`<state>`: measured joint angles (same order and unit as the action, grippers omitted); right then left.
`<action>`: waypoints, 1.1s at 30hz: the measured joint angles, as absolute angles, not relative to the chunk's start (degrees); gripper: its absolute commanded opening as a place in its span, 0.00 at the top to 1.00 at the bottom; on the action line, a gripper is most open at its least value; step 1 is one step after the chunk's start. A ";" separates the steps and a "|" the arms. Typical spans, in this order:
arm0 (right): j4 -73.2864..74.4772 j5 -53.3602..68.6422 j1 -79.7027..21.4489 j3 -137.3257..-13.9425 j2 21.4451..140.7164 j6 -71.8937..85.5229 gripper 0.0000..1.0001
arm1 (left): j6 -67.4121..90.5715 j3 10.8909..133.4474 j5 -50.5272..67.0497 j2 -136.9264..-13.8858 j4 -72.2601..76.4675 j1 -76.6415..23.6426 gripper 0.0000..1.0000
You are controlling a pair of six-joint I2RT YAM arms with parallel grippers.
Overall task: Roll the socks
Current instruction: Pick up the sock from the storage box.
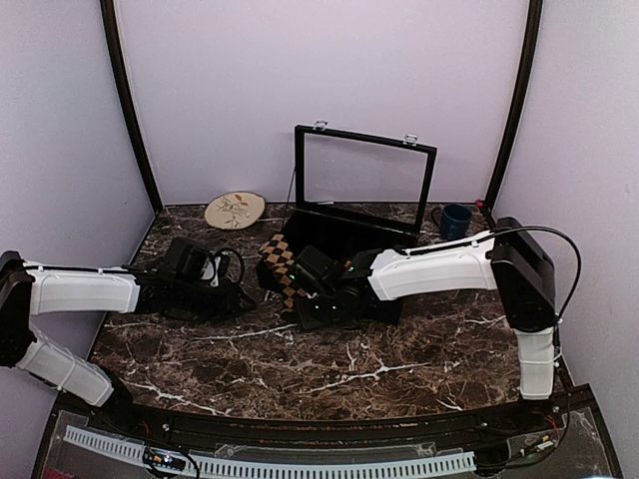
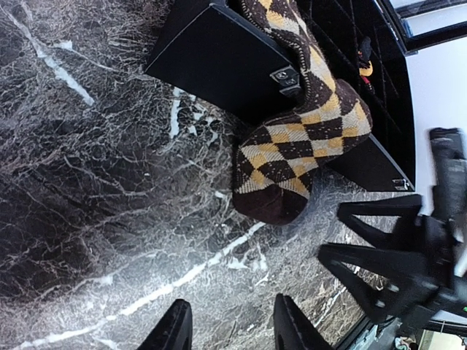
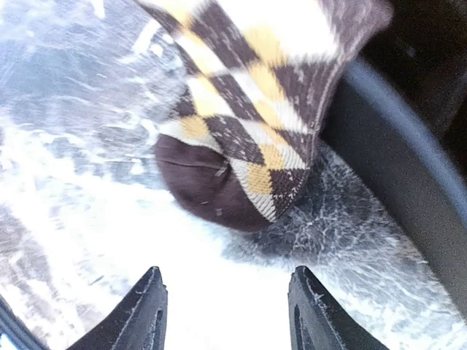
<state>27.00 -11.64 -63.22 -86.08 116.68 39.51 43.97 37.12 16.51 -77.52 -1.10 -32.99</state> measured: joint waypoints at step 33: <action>15.79 -9.82 -61.39 -85.82 123.68 54.41 0.81 | 43.66 34.33 17.12 -71.44 -2.22 -32.99 0.59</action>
<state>15.79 -9.82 -61.39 -85.82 123.68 54.41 43.66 34.33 17.12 -71.44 -2.22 -32.99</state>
